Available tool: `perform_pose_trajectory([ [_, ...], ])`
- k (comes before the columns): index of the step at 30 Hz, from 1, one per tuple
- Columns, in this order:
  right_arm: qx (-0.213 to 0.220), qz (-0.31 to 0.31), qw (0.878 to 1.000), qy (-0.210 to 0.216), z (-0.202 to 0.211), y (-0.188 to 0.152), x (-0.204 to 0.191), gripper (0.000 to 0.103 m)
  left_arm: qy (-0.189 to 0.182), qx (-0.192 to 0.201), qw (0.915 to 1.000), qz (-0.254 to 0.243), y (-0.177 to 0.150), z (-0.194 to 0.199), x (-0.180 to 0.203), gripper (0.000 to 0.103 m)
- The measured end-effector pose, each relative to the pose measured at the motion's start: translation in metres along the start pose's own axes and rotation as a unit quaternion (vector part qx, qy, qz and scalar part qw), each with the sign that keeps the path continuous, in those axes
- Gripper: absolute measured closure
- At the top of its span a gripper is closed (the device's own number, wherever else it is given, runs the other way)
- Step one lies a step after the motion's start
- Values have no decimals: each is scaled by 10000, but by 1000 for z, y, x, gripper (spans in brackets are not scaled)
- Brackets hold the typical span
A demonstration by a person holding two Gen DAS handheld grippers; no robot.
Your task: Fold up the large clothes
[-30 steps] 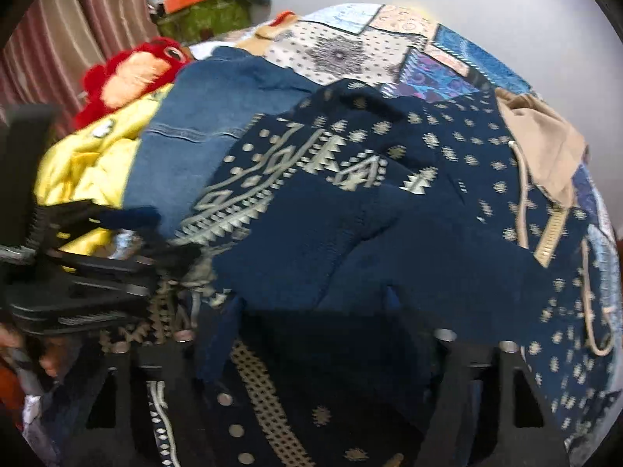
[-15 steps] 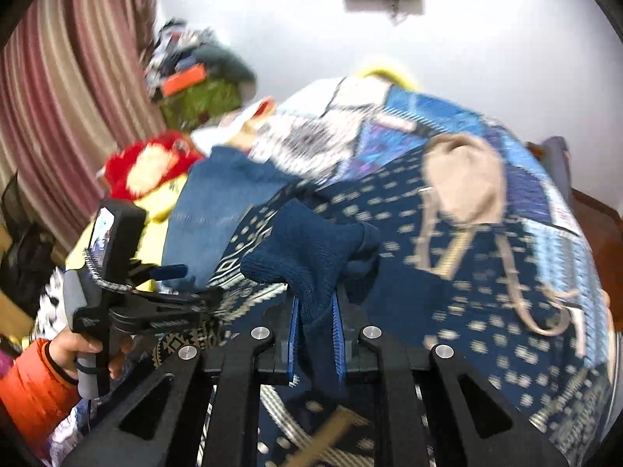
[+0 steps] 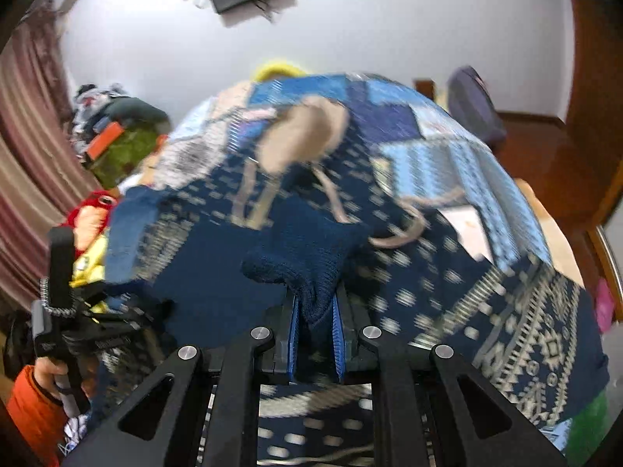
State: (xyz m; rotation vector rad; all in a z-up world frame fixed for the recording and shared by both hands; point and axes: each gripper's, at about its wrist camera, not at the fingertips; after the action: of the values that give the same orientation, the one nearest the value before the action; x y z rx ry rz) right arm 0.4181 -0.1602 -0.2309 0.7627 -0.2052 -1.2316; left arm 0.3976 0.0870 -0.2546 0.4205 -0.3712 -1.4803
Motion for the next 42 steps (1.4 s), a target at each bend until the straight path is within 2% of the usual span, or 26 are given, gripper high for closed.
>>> perform_pose_trajectory([
  [2, -155, 25, 9998, -146, -9, -8, 15, 91, 41, 5, 10000, -22, -3, -3, 1, 32],
  [7, -426, 479, 9918, -1103, -29, -27, 41, 91, 16, -5, 10000, 69, -3, -5, -1, 31],
  [10, -595, 331, 9935, -910, -31, -33, 60, 91, 35, -6, 10000, 87, -4, -9, -3, 26],
  [14, -766, 243, 9931, -858, -26, -33, 73, 91, 8, -20, 9998, 188, -4, -10, -7, 19],
  [17, -941, 371, 9902, -962, -26, -35, 69, 90, -35, -33, 9997, 248, -4, -16, -15, 7],
  [20, -1002, 488, 9871, -1146, -22, -38, 62, 85, -267, -194, 9982, 507, -3, -20, -27, 6],
  [21, -1018, 518, 9858, -1235, -22, -38, 61, 69, -228, -205, 9984, 483, -3, -19, -26, 6],
  [22, -1025, 578, 9826, -1435, -21, -39, 60, 32, -155, -200, 9988, 416, -3, -18, -24, 6],
  [23, -1011, 690, 9754, -1835, -18, -41, 60, 15, -85, -190, 9992, 356, -4, -17, -22, 6],
  [24, -896, 889, 9648, -2306, -13, -45, 60, 5, 8, -194, 9993, 310, -4, -15, -19, 6],
  [26, -853, 1158, 9573, -2509, -4, -56, 65, 5, 121, -211, 9991, 346, -4, -12, -17, 6],
  [30, -756, 765, 9721, -2084, 33, -68, 90, 5, 455, -6, 9987, 240, -1, 8, -4, 8],
  [32, -608, 521, 9789, -1881, 56, -71, 103, 5, 474, 160, 9987, 116, 1, 20, 7, 8],
  [35, -390, 105, 9860, -1616, 89, -78, 124, 5, 388, 363, 9986, -78, 8, 36, 25, 8],
  [38, -347, -596, 9898, -1244, 109, -82, 157, 5, 225, 502, 9981, -270, 15, 47, 48, 8],
  [42, -454, -1548, 9832, -854, 109, -93, 198, 5, -139, 545, 9977, -381, 23, 47, 78, 8],
])
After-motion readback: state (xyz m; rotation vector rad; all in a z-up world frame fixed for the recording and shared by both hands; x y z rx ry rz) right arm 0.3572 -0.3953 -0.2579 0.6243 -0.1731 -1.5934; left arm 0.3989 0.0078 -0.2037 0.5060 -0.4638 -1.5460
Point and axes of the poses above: each gripper's, at about its wrist camera, not at the fingertips, and z roughly against the way its jaws point, x to its right, y to its top, and after that the axes turned 3 degrees about z, right-handed
